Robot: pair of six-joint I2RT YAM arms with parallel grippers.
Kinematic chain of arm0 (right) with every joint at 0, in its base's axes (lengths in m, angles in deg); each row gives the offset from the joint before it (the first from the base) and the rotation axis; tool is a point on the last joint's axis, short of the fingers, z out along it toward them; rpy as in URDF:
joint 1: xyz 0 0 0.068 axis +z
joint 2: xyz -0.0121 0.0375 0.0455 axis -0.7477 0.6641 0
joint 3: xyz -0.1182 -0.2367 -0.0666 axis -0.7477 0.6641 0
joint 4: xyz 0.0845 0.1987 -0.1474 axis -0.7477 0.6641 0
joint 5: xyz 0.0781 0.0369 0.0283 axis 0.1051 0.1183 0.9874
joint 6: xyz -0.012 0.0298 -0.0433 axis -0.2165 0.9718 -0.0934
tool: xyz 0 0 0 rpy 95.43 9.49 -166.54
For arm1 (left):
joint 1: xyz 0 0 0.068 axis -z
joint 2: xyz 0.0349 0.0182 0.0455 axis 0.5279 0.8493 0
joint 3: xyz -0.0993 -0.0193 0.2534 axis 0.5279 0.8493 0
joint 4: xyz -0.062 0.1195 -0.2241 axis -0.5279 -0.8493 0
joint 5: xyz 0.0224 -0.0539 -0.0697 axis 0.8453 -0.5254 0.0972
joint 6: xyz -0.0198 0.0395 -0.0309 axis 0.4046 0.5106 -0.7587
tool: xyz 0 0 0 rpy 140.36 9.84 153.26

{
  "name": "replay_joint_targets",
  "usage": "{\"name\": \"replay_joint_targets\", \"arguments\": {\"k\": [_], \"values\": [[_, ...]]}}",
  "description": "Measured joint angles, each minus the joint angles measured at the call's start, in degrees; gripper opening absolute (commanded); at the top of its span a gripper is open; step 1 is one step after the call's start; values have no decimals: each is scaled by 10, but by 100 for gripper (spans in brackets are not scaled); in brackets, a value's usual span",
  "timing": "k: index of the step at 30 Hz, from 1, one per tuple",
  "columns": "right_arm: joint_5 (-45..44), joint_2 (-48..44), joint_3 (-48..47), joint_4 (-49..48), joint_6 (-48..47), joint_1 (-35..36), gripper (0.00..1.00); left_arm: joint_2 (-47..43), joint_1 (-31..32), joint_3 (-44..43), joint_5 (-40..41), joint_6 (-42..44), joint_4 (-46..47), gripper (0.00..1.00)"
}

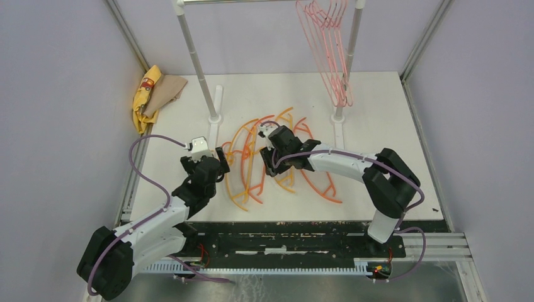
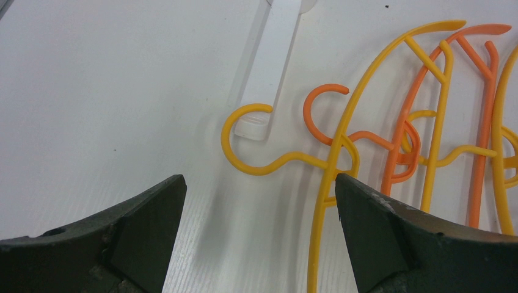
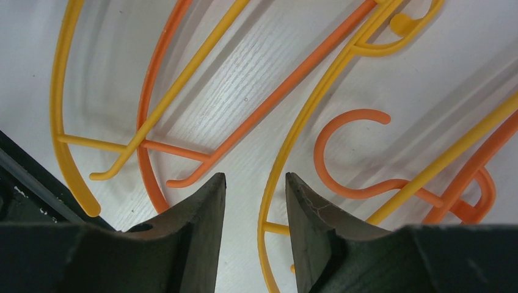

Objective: Organize the hangers

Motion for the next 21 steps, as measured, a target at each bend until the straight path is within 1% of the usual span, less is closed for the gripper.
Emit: {"name": "replay_joint_targets", "arguments": {"k": [12, 16, 21], "values": [[-8, 19, 10, -8, 14, 4, 46, -1, 0, 0, 0, 0, -2, 100], [-18, 20, 0, -2, 12, 28, 47, 0, -6, -3, -6, 0, -7, 100], [-14, 24, -19, -5, 14, 57, 47, 1, -27, -9, -38, -14, -21, 100]]}}
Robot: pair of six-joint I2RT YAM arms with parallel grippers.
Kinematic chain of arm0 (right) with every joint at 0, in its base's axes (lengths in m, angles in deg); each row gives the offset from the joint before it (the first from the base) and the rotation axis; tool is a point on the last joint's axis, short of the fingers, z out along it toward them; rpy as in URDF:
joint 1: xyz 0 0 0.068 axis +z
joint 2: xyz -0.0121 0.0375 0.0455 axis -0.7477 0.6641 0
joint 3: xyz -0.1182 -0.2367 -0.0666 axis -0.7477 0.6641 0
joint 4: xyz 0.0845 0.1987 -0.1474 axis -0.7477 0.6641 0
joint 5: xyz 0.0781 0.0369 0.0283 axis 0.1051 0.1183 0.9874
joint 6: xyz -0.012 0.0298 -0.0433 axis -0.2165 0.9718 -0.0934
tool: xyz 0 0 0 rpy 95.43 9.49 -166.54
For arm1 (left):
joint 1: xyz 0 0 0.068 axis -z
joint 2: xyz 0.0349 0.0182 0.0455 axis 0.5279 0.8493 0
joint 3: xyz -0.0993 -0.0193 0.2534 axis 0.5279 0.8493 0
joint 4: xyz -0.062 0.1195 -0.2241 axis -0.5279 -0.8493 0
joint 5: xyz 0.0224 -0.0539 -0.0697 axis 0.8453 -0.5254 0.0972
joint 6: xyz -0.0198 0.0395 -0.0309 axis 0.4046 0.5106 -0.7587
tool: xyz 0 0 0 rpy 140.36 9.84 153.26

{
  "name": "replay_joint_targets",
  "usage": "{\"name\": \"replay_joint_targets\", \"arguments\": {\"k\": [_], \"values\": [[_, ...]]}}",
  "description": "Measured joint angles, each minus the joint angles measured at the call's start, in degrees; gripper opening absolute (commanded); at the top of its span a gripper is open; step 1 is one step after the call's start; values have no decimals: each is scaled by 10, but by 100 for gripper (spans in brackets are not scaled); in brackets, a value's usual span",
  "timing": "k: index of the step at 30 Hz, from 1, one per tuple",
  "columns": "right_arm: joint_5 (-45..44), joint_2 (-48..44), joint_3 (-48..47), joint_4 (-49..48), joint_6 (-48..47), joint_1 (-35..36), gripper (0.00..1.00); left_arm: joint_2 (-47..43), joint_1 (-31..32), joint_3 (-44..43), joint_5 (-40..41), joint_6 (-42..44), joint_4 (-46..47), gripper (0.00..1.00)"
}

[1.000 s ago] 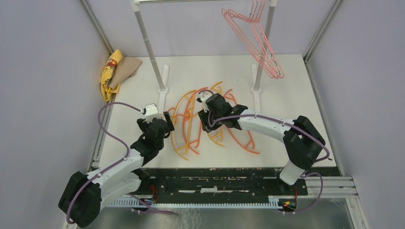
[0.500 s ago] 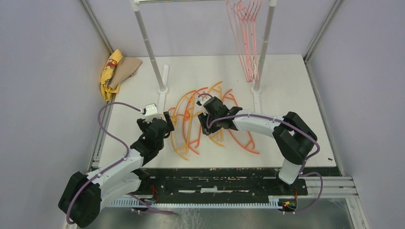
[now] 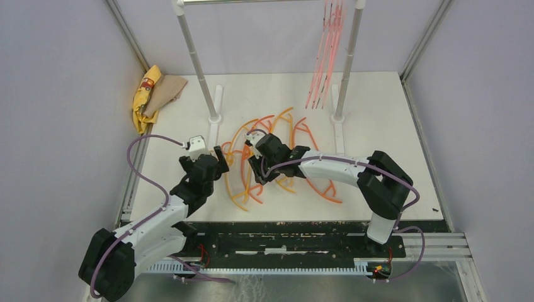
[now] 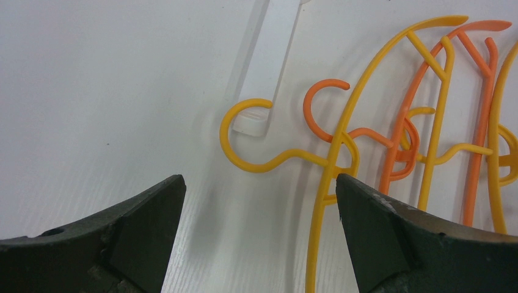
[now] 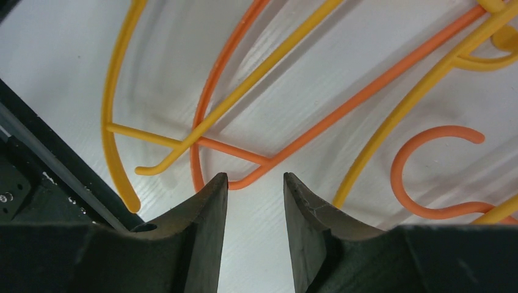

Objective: Organize the hangers

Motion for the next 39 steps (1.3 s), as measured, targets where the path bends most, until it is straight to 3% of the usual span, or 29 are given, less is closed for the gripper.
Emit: {"name": "replay_joint_targets", "arguments": {"k": [4, 8, 12, 20, 33, 39], "values": [[1, 2, -20, 1, 3, 16, 48, -12, -16, -9, -14, -20, -35, 99], [0, 19, -63, 1, 5, 38, 57, -41, -58, -38, -6, -64, -92, 98], [3, 53, -100, -5, 9, 64, 60, -71, -102, -57, 14, -119, -142, 97], [27, 151, -177, -6, 21, 86, 64, -83, -110, -75, 68, -182, -219, 97], [16, 218, -231, -7, 45, 97, 63, -127, -110, -54, 81, -189, -220, 97], [-29, 235, -236, -15, 62, 109, 54, -159, -110, -41, 81, -189, -220, 97]]}}
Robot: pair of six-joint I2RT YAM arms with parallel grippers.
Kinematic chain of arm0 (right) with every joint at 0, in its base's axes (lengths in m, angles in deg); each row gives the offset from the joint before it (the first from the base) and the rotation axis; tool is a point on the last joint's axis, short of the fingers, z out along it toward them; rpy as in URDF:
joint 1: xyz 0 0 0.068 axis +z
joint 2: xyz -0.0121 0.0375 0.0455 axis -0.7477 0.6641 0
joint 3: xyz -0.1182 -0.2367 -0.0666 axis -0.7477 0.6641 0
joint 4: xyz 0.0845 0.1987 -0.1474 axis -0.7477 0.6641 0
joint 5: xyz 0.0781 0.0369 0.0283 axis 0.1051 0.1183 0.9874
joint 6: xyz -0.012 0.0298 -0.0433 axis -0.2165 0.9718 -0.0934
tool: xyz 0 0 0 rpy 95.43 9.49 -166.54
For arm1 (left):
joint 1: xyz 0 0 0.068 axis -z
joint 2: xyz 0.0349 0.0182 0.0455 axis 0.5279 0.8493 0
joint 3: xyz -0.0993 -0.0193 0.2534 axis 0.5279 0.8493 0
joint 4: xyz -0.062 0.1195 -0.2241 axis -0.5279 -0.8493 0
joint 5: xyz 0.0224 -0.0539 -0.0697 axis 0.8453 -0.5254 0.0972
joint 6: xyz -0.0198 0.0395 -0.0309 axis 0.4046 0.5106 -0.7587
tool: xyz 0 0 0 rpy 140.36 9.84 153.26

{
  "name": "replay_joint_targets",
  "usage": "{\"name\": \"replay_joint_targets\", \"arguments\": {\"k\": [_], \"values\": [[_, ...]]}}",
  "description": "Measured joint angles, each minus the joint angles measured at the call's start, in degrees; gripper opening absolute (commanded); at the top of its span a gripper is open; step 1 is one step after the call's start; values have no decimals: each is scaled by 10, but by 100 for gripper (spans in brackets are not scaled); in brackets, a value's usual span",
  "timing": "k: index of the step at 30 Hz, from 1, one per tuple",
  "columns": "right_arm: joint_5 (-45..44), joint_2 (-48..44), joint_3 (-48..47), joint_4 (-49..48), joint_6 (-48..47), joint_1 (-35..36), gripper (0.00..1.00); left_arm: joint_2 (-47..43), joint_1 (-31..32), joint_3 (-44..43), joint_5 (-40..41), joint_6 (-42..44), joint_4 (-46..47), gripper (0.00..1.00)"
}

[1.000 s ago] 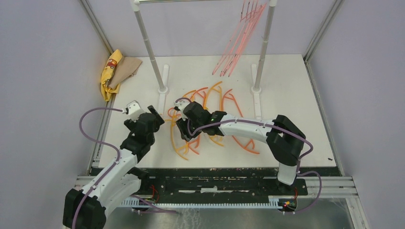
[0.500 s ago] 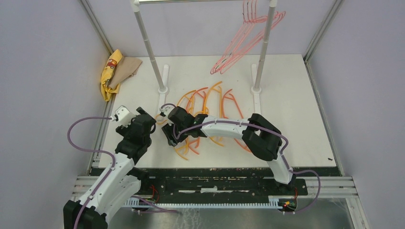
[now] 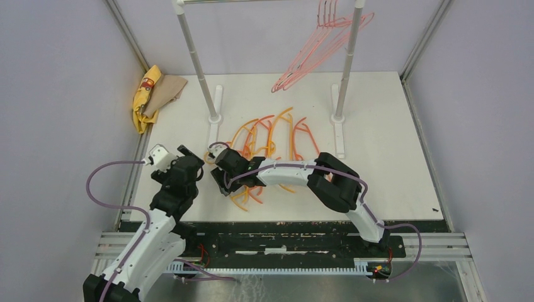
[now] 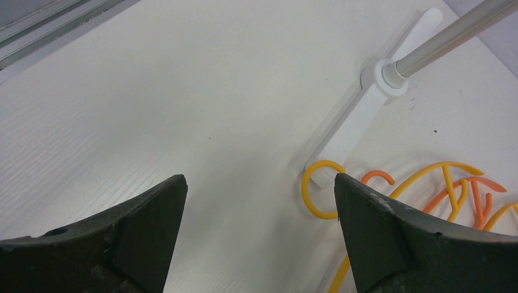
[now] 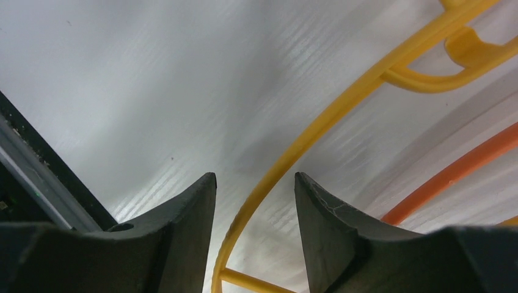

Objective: Organize the hangers

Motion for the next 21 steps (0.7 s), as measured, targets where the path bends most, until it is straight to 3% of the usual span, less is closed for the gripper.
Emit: {"name": "replay_joint_targets", "arguments": {"k": [8, 15, 21], "values": [[-80, -1, 14, -9, 23, 9, 2, -16, 0, 7, -1, -1, 0, 96], [-146, -50, 87, -26, 32, 10, 0, -24, 0, 17, -9, -1, 9, 97], [-181, -144, 143, -31, 33, 5, 0, -69, 0, 32, -19, -1, 18, 96]]}}
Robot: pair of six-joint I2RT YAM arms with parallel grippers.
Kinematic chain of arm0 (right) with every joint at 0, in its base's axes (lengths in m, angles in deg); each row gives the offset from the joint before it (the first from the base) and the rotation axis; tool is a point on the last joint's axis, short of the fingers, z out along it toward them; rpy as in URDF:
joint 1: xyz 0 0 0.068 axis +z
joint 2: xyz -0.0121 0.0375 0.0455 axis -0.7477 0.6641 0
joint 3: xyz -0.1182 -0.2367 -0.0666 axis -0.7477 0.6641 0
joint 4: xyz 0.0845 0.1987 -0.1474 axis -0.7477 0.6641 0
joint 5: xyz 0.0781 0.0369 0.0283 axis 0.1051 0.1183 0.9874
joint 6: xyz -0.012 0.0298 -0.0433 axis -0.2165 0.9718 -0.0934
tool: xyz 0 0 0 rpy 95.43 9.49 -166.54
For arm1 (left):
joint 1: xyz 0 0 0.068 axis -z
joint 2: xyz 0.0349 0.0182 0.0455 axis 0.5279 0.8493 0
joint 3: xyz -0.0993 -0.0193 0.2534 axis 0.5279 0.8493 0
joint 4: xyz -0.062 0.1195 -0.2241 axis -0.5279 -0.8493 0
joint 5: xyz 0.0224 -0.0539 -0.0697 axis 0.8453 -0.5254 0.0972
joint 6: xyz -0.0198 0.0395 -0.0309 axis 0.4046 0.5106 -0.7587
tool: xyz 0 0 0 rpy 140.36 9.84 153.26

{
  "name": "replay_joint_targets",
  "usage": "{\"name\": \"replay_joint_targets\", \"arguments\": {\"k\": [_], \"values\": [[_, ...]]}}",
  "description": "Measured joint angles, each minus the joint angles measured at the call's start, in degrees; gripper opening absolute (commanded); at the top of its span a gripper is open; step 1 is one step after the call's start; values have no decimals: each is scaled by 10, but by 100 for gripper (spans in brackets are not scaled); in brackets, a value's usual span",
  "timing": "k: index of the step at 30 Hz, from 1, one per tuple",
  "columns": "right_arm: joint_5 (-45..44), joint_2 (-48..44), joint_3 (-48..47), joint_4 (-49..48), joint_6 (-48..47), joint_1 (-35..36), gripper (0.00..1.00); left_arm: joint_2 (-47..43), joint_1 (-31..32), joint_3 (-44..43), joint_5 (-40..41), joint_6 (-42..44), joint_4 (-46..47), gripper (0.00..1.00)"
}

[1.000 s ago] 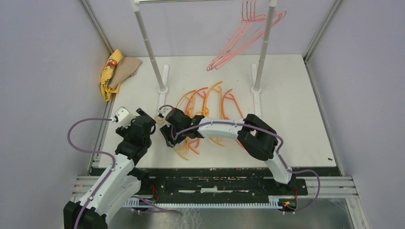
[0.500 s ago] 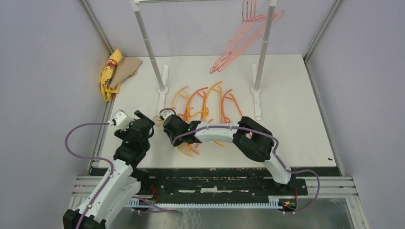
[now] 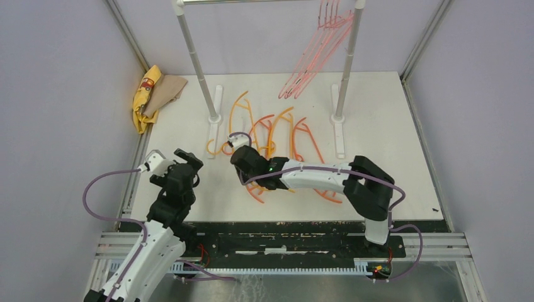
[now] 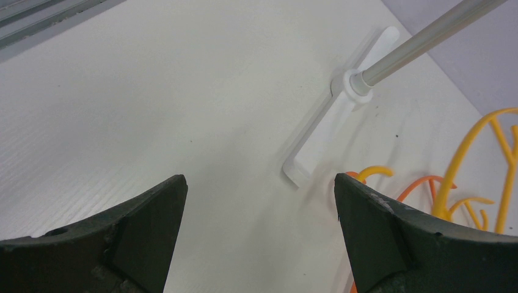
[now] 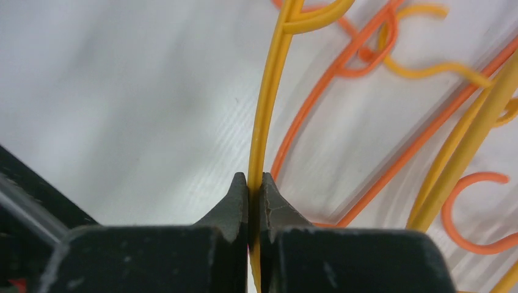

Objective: Organize the hangers

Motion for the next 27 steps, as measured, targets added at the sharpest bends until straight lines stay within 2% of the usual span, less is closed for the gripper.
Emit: {"name": "replay_joint_targets", "arguments": {"k": [6, 11, 16, 21, 27], "values": [[15, -89, -21, -43, 10, -45, 1, -68, 0, 16, -1, 0, 3, 95], [50, -91, -96, -67, 30, -88, 0, -67, 0, 17, -8, 0, 3, 95], [97, -89, -168, -94, 64, -102, 1, -43, 0, 17, -13, 0, 8, 95], [169, -82, -228, -169, 114, -123, 1, -30, 0, 21, -14, 0, 16, 95], [201, -64, -276, -216, 150, -153, 0, -24, 0, 26, -15, 0, 21, 95]]}}
